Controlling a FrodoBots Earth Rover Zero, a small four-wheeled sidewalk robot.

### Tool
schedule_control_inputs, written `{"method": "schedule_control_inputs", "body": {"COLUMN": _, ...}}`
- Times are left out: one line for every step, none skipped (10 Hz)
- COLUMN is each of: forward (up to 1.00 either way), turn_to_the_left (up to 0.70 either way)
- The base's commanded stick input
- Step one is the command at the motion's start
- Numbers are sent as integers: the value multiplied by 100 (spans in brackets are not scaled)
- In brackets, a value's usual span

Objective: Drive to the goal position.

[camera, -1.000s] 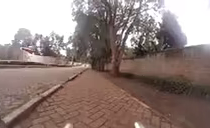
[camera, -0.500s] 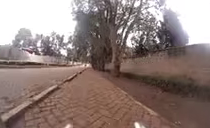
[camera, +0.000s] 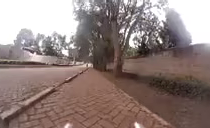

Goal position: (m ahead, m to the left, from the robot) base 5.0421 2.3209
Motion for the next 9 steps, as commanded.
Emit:
{"method": "schedule_control_inputs", "body": {"forward": 50, "turn_to_the_left": 0}}
{"method": "schedule_control_inputs", "body": {"forward": 50, "turn_to_the_left": 0}}
{"method": "schedule_control_inputs", "body": {"forward": 50, "turn_to_the_left": 0}}
{"method": "schedule_control_inputs", "body": {"forward": 50, "turn_to_the_left": 0}}
{"method": "schedule_control_inputs", "body": {"forward": 50, "turn_to_the_left": 0}}
{"method": "schedule_control_inputs", "body": {"forward": 50, "turn_to_the_left": 0}}
{"method": "schedule_control_inputs", "body": {"forward": 50, "turn_to_the_left": 0}}
{"method": "schedule_control_inputs", "body": {"forward": 50, "turn_to_the_left": 0}}
{"method": "schedule_control_inputs", "body": {"forward": 50, "turn_to_the_left": 0}}
